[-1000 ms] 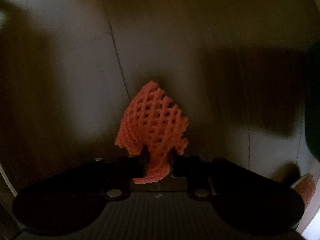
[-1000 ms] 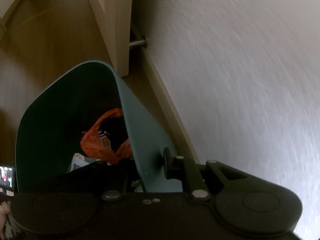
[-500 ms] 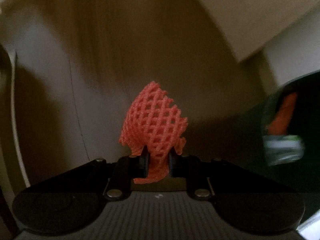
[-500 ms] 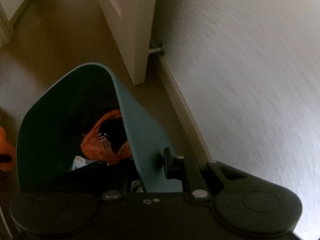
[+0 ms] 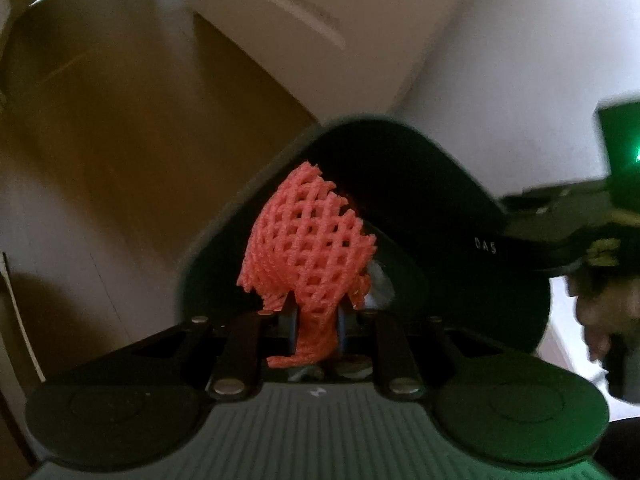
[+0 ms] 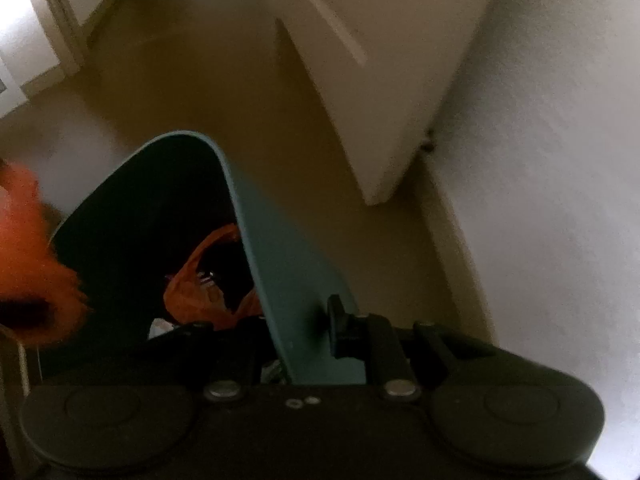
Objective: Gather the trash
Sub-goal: 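Carry the mesh sleeve with the left tool and release it into the bin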
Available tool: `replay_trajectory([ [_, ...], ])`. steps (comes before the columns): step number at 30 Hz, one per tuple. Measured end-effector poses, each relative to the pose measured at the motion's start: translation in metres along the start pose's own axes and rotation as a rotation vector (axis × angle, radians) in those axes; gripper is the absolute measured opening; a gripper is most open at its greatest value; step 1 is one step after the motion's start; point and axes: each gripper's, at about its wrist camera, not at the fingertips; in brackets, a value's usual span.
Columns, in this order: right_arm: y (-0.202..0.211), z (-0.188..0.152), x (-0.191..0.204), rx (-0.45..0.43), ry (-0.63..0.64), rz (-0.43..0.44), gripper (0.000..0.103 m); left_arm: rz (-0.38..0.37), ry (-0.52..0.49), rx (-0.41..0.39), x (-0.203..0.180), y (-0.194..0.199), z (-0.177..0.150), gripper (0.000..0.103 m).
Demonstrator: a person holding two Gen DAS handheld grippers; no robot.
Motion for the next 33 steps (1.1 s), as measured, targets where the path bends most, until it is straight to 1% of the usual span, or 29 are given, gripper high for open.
replay_trajectory([
  [3,-0.005,0.006,0.014,0.000,0.012,0.029,0.013,0.008,0.006,0.042,0.000,-0.022,0.007,0.017],
  [5,-0.009,0.005,0.028,0.003,0.026,0.042,0.013,0.018,0.033,0.061,0.003,-0.036,0.015,0.017],
  [7,-0.014,0.006,0.034,0.008,0.038,0.053,0.013,0.006,0.064,0.076,0.007,-0.052,0.022,0.017],
  [9,-0.020,0.009,0.041,0.015,0.041,0.061,0.013,0.018,0.087,0.099,0.010,-0.070,0.037,0.017],
  [12,-0.028,0.013,0.040,0.027,0.027,0.074,0.013,-0.008,0.138,0.143,0.021,-0.095,0.051,0.017],
  [13,-0.030,0.013,0.040,0.026,0.030,0.072,0.013,-0.028,0.157,0.161,0.026,-0.105,0.057,0.017],
  [14,-0.023,0.008,0.043,0.021,0.026,0.075,0.013,-0.031,0.170,0.166,0.026,-0.112,0.059,0.017],
  [19,-0.029,0.013,0.033,0.016,0.006,0.103,0.013,0.001,0.194,0.213,0.026,-0.137,0.068,0.017],
  [21,-0.032,0.014,0.026,0.020,-0.007,0.111,0.013,0.000,0.180,0.234,0.023,-0.146,0.078,0.018],
  [24,-0.041,0.018,0.011,0.035,-0.042,0.121,0.012,0.021,0.170,0.252,0.018,-0.156,0.086,0.019],
  [25,-0.044,0.019,0.006,0.038,-0.054,0.124,0.011,0.021,0.169,0.253,0.020,-0.173,0.104,0.020],
  [27,-0.049,0.020,-0.006,0.044,-0.085,0.127,0.011,0.014,0.171,0.249,0.020,-0.174,0.103,0.023],
  [28,-0.051,0.022,-0.010,0.045,-0.096,0.126,0.010,0.010,0.177,0.251,0.019,-0.175,0.105,0.027],
  [30,-0.056,0.023,-0.021,0.055,-0.119,0.131,0.010,0.003,0.179,0.253,0.017,-0.175,0.107,0.028],
  [33,-0.061,0.027,-0.026,0.063,-0.128,0.153,0.011,0.000,0.171,0.255,0.012,-0.173,0.111,0.033],
])
Point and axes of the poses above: each gripper's, at about its wrist camera, not at the fingertips, and y roughly against the way its jaws point, x to its left, z to its top, and after that the axes turned 12 degrees about x, right-handed
